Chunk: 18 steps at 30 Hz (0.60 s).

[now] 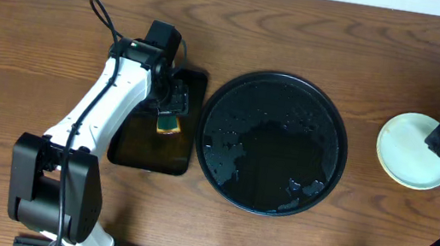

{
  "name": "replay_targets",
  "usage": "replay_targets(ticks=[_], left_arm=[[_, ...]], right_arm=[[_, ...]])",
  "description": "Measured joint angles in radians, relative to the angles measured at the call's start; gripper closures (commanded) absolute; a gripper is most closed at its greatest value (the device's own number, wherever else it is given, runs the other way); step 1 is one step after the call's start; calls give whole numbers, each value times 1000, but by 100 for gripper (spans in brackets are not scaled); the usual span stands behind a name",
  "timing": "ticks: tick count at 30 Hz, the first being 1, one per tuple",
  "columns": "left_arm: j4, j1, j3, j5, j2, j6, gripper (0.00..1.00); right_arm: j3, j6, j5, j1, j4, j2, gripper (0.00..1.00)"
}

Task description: Clean dirty plates on tray and stack at the side

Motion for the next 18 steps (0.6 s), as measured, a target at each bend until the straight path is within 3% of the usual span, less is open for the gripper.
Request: replay_targets(ticks=[6,11,13,14,15,18], left_arm=[[0,0,0,0,0,1,25],[1,0,0,0,0,26,25],[-14,0,0,-7,0,33,25],[-31,0,0,-16,0,34,25],[-56,0,0,-27,0,33,25],[-121,0,-1,-51,0,32,25]], right_arm=[[0,-37,-247,0,-22,0,55],[0,-155,-536,28,-41,0,41],[0,-185,-580,55,-65,0,31],[0,-201,-589,74,-82,0,11],[0,-208,-586,92,-98,0,1],[0,-219,-552,144,-160,0,1]])
